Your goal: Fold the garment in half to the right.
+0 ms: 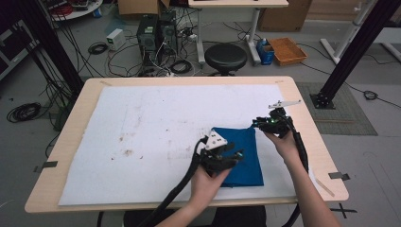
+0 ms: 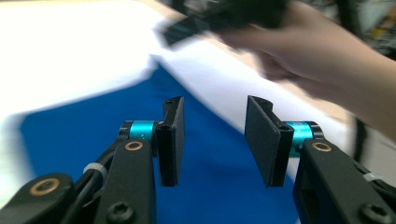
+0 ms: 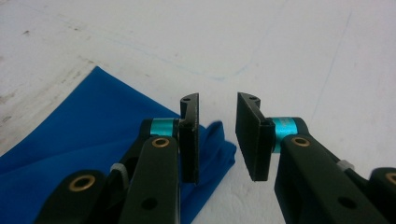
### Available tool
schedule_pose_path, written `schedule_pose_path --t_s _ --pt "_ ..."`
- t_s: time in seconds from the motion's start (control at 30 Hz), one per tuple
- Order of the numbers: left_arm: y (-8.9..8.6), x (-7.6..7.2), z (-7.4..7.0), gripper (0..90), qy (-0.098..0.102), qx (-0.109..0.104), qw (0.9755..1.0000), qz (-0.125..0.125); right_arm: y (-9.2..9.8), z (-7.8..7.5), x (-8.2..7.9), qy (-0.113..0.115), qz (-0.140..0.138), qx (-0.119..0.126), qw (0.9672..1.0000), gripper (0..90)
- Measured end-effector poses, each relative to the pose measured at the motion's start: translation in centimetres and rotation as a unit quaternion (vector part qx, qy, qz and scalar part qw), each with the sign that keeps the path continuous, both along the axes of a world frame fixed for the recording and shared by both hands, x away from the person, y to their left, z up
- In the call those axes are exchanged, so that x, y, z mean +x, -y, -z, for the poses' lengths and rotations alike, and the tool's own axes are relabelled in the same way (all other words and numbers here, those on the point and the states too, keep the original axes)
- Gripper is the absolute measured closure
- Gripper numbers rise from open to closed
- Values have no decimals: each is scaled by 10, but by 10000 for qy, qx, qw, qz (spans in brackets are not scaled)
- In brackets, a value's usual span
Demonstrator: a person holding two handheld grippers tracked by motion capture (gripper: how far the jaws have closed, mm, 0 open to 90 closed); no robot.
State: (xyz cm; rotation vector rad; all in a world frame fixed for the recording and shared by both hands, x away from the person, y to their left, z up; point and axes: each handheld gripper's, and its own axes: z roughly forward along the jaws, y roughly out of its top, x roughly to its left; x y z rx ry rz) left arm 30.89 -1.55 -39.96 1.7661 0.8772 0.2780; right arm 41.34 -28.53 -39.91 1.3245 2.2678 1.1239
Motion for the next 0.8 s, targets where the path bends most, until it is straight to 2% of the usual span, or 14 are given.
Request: schedule_pose_path --t_s 0.13,0.17,0.23,0.27,0.5,0.6,0.63,0.7,0.8 --pt "-23 17 -1 562 -85 10 9994 -349 -3 12 -1 -241 -46 288 9993 728" --pt "-29 20 -1 562 -80 15 9991 -424 -5 14 -1 -288 -91 284 9991 788" --pt "-35 23 0 562 -119 23 9986 -509 -8 18 0 -338 -136 79 9993 891" --pt "-38 24 1 562 -115 38 9985 -529 -8 19 1 -287 -116 -10 9995 900" --pt "-55 25 3 562 -137 75 9979 -626 0 17 0 -239 162 -33 9996 900" --pt "-59 24 3 562 -148 120 9978 -641 1 19 0 -273 278 -157 9991 862" --pt "-61 23 3 561 -129 126 9977 -657 1 19 0 -288 322 -194 9989 818" --pt "-65 23 3 558 -142 142 9977 -648 2 18 0 -268 417 -114 9987 795" --pt "-72 22 3 556 -135 164 9976 -655 1 13 0 -86 417 22 9991 768"
